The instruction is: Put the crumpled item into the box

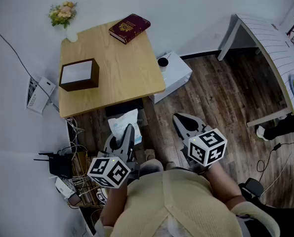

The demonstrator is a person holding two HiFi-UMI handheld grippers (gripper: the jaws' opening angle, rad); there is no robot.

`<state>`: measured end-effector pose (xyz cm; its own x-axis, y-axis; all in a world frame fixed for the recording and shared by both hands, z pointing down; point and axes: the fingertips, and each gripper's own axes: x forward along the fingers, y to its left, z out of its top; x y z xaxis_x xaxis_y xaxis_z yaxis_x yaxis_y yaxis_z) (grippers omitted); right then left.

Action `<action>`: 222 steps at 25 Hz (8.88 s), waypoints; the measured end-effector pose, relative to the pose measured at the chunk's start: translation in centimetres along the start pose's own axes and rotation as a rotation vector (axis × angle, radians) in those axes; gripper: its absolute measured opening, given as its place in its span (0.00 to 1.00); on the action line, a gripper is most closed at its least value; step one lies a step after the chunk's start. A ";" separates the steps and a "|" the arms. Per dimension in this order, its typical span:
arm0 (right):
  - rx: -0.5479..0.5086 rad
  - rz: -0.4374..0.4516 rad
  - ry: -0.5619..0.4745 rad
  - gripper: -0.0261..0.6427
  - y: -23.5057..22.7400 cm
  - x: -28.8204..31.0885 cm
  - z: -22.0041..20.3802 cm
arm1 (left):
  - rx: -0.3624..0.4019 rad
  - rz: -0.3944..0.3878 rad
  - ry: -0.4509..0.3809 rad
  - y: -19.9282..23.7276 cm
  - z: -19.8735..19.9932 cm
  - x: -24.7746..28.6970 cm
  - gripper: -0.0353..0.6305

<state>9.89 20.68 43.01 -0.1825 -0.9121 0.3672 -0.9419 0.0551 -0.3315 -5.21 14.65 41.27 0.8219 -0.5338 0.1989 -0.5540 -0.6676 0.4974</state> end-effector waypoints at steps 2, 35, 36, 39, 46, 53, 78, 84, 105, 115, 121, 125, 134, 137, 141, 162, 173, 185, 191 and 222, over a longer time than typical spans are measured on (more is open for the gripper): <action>0.001 -0.006 0.000 0.08 0.1 0.6 0.2 | 0.002 -0.004 0.006 0.5 0.3 0.2 0.17; 0.052 0.005 0.020 0.08 -1.1 14.3 5.6 | -0.003 -0.033 0.017 8.7 5.9 6.5 0.17; 0.049 0.016 0.025 0.08 -1.3 15.0 6.0 | -0.008 -0.021 0.014 9.0 6.1 6.9 0.17; 0.038 0.046 0.030 0.08 -2.2 16.7 7.4 | -0.015 0.006 0.010 9.7 6.8 8.6 0.17; 0.015 0.112 0.053 0.08 -4.1 19.9 10.2 | -0.011 0.063 -0.018 10.3 8.8 12.1 0.17; -0.008 0.180 0.067 0.08 -5.6 21.9 12.1 | -0.010 0.119 -0.045 10.2 9.7 14.4 0.17; -0.083 0.363 0.127 0.08 -4.4 27.2 13.8 | 0.018 0.325 -0.193 13.4 13.8 14.4 0.17; -0.096 0.375 0.128 0.08 -2.7 29.7 15.0 | 0.046 0.340 -0.204 15.9 16.3 14.0 0.17; -0.139 0.436 0.167 0.08 4.4 37.3 15.8 | 0.027 0.389 -0.204 25.0 20.5 11.9 0.17; -0.149 0.442 0.184 0.08 6.4 39.4 15.4 | 0.040 0.378 -0.178 27.7 21.5 11.9 0.17; -0.153 0.450 0.202 0.08 7.4 40.2 14.9 | 0.097 0.379 -0.135 28.9 21.6 12.2 0.17; -0.151 0.451 0.217 0.08 7.6 40.5 14.5 | 0.119 0.373 -0.125 29.6 22.0 12.5 0.17; -0.148 0.450 0.232 0.08 8.2 41.5 14.2 | 0.190 0.370 -0.034 30.6 21.8 12.9 0.17; -0.143 0.451 0.236 0.08 8.4 41.7 14.1 | 0.205 0.356 -0.017 30.6 21.8 13.1 0.17; -0.137 0.450 0.237 0.08 8.6 41.9 13.9 | 0.218 0.354 -0.010 30.9 21.8 13.0 0.18; -0.115 0.434 0.236 0.08 8.4 41.4 13.6 | 0.174 0.357 -0.050 30.9 21.8 12.5 0.22; -0.108 0.437 0.223 0.08 7.1 39.9 13.9 | 0.153 0.340 -0.054 28.4 20.7 13.4 0.11; -0.106 0.432 0.203 0.08 4.8 37.6 14.4 | 0.163 0.313 -0.030 24.4 19.0 14.9 0.10; -0.110 0.436 0.198 0.08 3.8 36.4 14.4 | 0.171 0.308 -0.027 22.9 18.5 15.1 0.10; -0.116 0.398 0.196 0.08 0.1 32.1 13.4 | 0.151 0.336 0.036 19.3 14.6 14.9 0.09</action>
<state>7.72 -14.05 43.09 -0.5761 -0.7171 0.3923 -0.8109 0.4410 -0.3846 -5.56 -13.76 41.52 0.5932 -0.7194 0.3613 -0.8050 -0.5285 0.2696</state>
